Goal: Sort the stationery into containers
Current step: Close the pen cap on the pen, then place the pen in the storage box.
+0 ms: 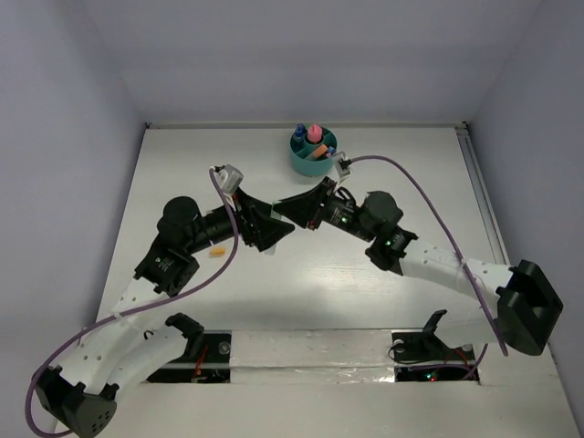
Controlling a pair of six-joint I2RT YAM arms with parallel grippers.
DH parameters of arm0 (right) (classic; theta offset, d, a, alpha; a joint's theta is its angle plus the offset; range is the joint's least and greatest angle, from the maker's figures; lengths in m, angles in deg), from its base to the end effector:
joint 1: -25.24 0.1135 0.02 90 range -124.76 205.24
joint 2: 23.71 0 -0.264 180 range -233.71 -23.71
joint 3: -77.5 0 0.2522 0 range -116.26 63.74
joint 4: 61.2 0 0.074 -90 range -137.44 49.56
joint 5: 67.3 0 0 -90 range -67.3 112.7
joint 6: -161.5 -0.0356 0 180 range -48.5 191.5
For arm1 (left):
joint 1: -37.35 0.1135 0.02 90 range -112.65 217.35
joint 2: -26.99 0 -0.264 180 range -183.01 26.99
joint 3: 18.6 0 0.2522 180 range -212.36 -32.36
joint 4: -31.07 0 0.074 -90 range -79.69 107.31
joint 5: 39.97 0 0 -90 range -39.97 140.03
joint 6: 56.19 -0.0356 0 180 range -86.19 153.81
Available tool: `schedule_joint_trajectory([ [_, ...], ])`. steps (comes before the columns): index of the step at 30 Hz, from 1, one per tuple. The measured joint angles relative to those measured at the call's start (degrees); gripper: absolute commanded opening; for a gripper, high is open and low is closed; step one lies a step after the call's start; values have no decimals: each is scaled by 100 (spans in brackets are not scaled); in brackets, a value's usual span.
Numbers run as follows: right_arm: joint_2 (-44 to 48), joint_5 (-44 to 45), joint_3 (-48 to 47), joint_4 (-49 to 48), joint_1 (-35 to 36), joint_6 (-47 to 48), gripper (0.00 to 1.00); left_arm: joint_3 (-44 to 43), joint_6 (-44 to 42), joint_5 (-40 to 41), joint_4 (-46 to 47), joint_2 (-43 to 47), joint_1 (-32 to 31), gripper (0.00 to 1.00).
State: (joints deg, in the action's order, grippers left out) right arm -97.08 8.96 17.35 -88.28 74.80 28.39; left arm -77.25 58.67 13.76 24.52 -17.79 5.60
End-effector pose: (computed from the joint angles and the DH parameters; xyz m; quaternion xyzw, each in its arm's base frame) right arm 0.1852 0.2303 0.3348 -0.1285 0.6059 0.6163 0.4863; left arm 0.1414 -0.1123 0.3730 0.2710 0.6125 -0.5193 0.5307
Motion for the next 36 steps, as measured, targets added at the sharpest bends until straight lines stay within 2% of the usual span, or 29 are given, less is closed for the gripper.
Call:
schedule_joint_trajectory([
  [2, -210, -94, -254, 153, -133, -63, 0, 39, -111, 175, 28, 48, 22, 77],
  [3, -330, -179, -387, 199, -199, -105, 0, 63, -173, 269, 31, 83, 37, 85],
  [4, -485, -249, -542, 249, -247, -160, 0, 94, -229, 361, 24, 131, 42, 99],
  [9, -986, -319, -975, 345, -863, -221, 0, 157, -507, 765, -455, 542, 57, 99],
  [16, -1825, 575, -1499, 533, -1974, 197, 0, 173, -883, 1325, -1115, 1178, -2, 99],
  [28, -3486, 2096, -3484, 568, -2251, 2087, 0, 216, -1005, 2765, -1692, 1578, -2, 99],
  [36, -4336, 2347, -3917, 570, -2256, 2979, 0, 216, -1005, 3001, -1792, 1644, -2, 99],
])
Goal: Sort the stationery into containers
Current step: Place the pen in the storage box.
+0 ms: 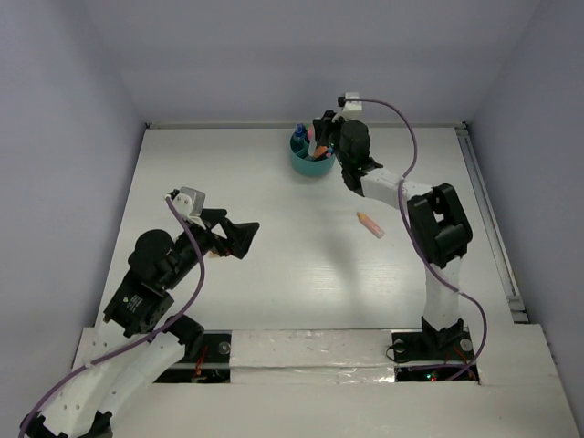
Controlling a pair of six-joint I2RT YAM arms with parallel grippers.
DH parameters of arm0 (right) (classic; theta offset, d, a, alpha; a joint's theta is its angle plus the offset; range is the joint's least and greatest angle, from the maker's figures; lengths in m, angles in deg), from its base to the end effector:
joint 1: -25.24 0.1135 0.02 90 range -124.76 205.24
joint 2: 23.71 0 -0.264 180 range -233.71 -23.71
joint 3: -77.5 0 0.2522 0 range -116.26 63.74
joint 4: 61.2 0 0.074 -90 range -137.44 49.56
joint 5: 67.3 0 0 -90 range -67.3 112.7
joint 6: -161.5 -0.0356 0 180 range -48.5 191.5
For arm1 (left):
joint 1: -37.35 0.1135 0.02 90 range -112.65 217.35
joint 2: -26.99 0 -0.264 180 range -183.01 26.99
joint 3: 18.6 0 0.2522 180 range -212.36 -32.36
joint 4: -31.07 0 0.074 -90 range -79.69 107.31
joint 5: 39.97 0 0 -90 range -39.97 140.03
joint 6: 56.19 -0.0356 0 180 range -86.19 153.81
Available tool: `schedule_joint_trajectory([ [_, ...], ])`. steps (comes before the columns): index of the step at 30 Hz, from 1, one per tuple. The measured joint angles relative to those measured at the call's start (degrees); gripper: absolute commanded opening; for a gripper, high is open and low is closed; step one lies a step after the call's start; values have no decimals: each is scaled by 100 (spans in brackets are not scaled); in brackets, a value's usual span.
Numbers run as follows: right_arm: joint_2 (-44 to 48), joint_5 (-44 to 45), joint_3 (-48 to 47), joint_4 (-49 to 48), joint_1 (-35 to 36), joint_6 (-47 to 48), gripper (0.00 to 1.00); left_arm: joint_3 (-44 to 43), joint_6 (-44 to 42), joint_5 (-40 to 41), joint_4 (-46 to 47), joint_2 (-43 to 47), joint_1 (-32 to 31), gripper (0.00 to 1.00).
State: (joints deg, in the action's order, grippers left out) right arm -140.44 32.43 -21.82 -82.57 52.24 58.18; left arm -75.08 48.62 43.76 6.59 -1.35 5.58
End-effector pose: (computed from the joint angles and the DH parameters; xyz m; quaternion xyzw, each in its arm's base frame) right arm 0.4377 0.2163 0.2814 -0.0194 0.6823 0.1968 0.7038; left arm 0.0993 -0.0661 0.3647 0.1402 0.6698 -0.3223 0.6541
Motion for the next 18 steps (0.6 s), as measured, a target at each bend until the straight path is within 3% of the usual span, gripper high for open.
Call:
schedule_joint_trajectory([
  [13, -304, -107, 2, -345, 2, 455, 0, 0, 0, 35, -28, -2, 13, 99],
  [18, -304, -184, 118, -586, 2, 452, 23, 0, 0, 39, -28, -11, 66, 99],
])
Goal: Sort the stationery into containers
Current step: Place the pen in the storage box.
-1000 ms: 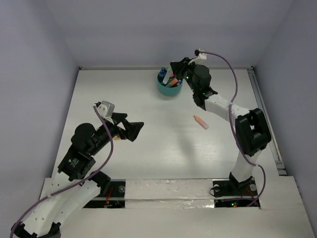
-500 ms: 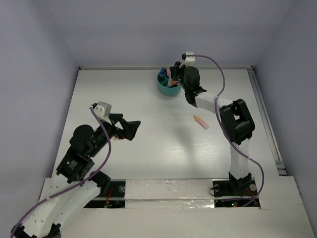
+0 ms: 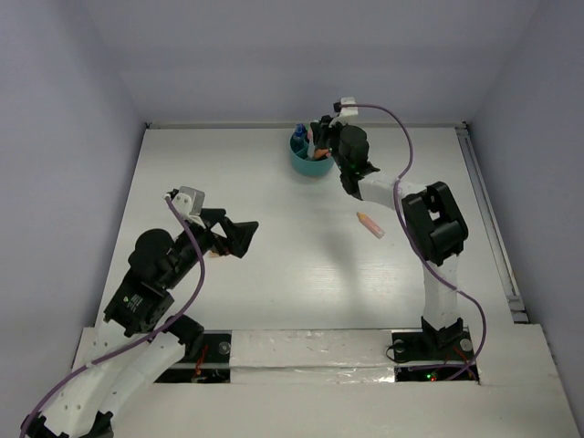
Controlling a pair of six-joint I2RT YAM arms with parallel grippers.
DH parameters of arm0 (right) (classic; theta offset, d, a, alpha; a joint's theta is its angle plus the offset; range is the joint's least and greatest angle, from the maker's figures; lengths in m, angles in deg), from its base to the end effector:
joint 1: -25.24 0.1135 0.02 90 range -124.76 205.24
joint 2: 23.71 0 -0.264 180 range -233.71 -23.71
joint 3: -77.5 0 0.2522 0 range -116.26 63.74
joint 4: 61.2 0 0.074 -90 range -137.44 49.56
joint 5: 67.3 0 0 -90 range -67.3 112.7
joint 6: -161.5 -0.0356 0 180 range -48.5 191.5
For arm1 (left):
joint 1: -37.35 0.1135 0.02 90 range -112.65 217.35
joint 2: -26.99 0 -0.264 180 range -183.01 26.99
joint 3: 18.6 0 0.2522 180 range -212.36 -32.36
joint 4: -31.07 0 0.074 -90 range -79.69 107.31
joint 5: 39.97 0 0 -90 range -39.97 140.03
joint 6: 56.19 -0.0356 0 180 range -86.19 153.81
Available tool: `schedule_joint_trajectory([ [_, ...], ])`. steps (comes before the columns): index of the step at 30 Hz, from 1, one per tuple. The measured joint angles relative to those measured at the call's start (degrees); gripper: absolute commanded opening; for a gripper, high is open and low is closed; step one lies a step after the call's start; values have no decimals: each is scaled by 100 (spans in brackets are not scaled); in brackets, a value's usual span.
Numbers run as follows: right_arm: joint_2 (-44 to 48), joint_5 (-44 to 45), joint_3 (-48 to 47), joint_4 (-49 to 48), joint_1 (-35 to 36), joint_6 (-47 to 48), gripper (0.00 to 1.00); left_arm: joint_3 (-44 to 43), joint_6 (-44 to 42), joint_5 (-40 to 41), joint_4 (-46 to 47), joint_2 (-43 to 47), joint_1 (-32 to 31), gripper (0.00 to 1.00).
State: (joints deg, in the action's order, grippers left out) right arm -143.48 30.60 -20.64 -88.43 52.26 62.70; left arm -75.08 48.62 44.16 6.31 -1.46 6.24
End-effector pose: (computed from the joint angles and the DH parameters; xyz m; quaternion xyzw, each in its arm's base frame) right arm 0.4425 0.2202 0.2604 -0.0557 0.6698 0.1832 0.7175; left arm 0.1006 -0.0650 0.3640 0.1341 0.6735 -0.3156 0.6548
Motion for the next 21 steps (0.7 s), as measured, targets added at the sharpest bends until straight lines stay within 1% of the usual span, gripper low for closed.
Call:
schedule_joint_trajectory([
  [2, 0, -26, 79, -7, 0, -2, 30, 0, 0, 7, 0, -11, 9, 99],
  [4, 0, -48, 131, 11, 0, -2, 35, 0, 0, 11, 0, -28, 11, 99],
  [5, 0, -61, 166, 22, 0, 0, 42, 0, 0, 13, -2, -35, 11, 99],
  [8, 0, -87, 199, 57, 0, 2, 56, 0, 0, 15, 0, -33, 11, 99],
  [13, 15, -111, 199, 144, 0, 48, 60, 0, 2, 15, 0, -33, 11, 99],
  [15, 59, -116, 201, 251, 0, 70, 60, 0, 2, 20, 0, -35, 11, 99],
  [18, 343, -144, 385, 522, 0, 109, 56, 0, 2, 37, -2, -35, 11, 99],
  [19, 540, -173, 538, 601, 0, 114, 49, 0, 2, 37, 0, -33, 11, 99],
  [20, 809, -201, 780, 680, 0, 138, 36, 0, 2, 39, 0, -31, 11, 99],
  [21, 1097, -221, 1019, 809, 0, 164, 32, 2, 2, 37, 0, -31, 11, 99],
])
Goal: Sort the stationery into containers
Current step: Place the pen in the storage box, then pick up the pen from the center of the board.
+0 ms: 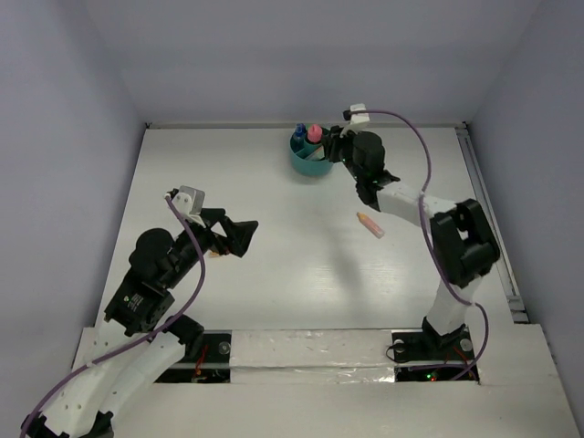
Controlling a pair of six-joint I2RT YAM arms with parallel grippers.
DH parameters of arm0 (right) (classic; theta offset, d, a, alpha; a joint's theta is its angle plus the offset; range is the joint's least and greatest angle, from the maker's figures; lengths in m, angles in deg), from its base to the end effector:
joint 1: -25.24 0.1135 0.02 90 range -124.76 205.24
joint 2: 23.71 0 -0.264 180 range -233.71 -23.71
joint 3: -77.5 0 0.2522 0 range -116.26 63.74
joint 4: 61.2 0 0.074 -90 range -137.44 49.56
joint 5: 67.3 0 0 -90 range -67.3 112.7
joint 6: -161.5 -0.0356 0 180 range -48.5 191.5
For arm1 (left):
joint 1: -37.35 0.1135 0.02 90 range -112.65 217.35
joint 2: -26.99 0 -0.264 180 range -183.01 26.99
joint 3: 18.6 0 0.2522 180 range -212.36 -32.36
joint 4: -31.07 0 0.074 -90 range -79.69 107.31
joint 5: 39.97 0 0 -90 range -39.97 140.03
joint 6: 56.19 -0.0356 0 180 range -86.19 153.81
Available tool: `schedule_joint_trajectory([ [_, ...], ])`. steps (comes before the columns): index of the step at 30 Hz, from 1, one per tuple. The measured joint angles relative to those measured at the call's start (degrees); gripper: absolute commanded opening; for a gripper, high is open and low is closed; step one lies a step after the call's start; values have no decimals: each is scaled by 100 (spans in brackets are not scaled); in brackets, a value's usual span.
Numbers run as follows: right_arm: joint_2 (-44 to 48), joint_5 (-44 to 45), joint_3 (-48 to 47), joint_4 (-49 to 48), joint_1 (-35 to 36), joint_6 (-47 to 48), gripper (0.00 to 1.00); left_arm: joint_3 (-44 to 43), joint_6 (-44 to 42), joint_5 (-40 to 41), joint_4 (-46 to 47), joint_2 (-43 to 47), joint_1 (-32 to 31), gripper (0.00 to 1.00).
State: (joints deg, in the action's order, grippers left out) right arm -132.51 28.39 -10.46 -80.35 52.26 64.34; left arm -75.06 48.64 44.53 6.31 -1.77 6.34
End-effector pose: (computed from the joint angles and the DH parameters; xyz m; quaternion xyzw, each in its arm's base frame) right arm 0.4026 0.2014 0.2705 -0.0895 0.7118 0.1704 0.6755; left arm 0.1021 -0.0653 0.3634 0.1313 0.6762 -0.3125 0.6541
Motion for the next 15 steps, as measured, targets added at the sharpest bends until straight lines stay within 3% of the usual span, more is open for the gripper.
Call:
schedule_joint_trajectory([
  [2, 616, -20, 428, 229, 0, -17, 16, -2, 0, 0, 0, 2, 0, 99],
  [7, 1982, 39, 1121, 1412, -7, -225, 14, -2, 2, -11, 0, 2, 37, 99],
  [10, 2319, 68, 1246, 2564, -131, -437, 36, 0, 4, -42, 4, 4, 37, 99],
  [11, 2365, 48, 1290, 2964, -223, -496, 54, 0, 4, -59, 4, 7, 37, 99],
  [12, 2380, 31, 1333, 3421, -358, -535, 63, 4, 7, -94, 9, 13, 37, 99],
  [15, 2345, 48, 1405, 4507, -693, -485, 83, 15, 20, -188, 22, 15, 37, 99],
])
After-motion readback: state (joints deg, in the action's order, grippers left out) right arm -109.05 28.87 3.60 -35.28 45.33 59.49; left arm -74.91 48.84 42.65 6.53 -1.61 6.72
